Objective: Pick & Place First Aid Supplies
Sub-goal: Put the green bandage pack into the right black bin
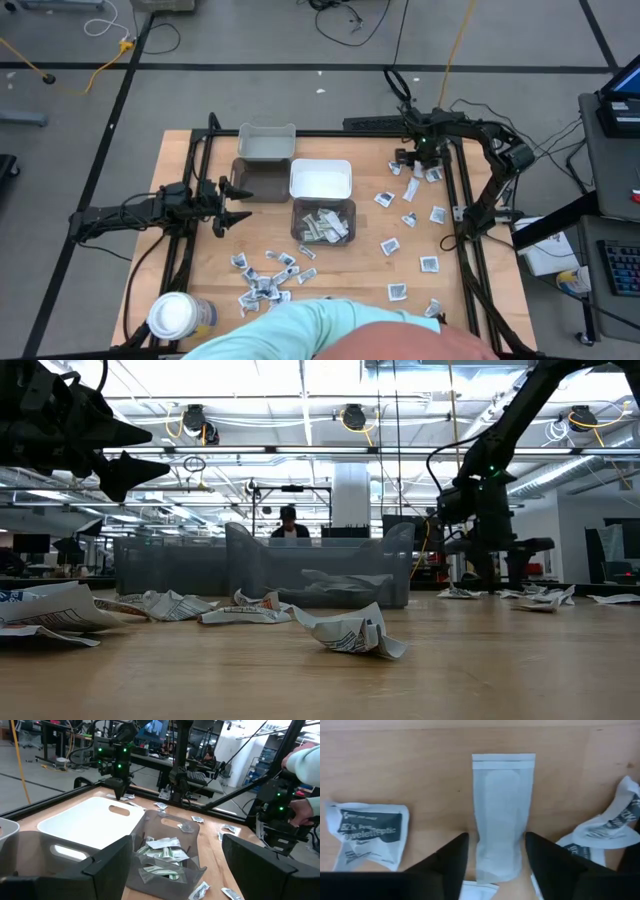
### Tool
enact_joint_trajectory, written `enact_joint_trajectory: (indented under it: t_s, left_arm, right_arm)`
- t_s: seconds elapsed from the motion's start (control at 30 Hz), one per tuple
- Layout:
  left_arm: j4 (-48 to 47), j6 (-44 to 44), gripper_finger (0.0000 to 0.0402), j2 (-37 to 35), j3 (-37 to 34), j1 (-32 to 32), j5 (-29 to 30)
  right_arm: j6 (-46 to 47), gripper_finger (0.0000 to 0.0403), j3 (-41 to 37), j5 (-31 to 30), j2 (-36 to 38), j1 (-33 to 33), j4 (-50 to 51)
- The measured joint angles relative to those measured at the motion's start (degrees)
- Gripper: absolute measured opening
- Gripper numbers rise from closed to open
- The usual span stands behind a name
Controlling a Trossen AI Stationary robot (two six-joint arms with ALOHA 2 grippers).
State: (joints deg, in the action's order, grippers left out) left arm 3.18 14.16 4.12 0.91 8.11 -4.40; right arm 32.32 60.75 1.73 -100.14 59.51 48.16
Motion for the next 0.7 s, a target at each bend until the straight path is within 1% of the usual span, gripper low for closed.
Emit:
enact_joint_trajectory:
  t_s: [0.2, 0.33, 0.4, 0.47, 0.7]
  left_arm:
    - [0.02, 0.0, 0.031, 0.0, 0.0, 0.0, -0.02]
    - [0.0, -0.01, 0.031, 0.0, -0.01, 0.01, 0.0]
    - [0.01, -0.01, 0.031, 0.0, 0.0, 0.0, -0.02]
    - [0.0, -0.01, 0.031, 0.01, 0.0, -0.01, 0.0]
    - [0.0, -0.01, 0.031, 0.0, -0.01, 0.0, -0.01]
  right_arm:
    - [1.6, 0.0076, 0.0, 0.23, -0.02, -0.62, -0.15]
    - [2.85, 0.0016, 0.0, 0.03, -0.02, -1.24, -0.39]
    - [3.01, 0.0007, 0.0, -0.13, -0.02, -1.46, -0.83]
    - [3.03, 0.0011, 0.5, -0.21, -0.02, -1.51, -0.04]
    - [2.07, 0.0004, 6.72, -0.65, 3.07, -1.82, 8.78]
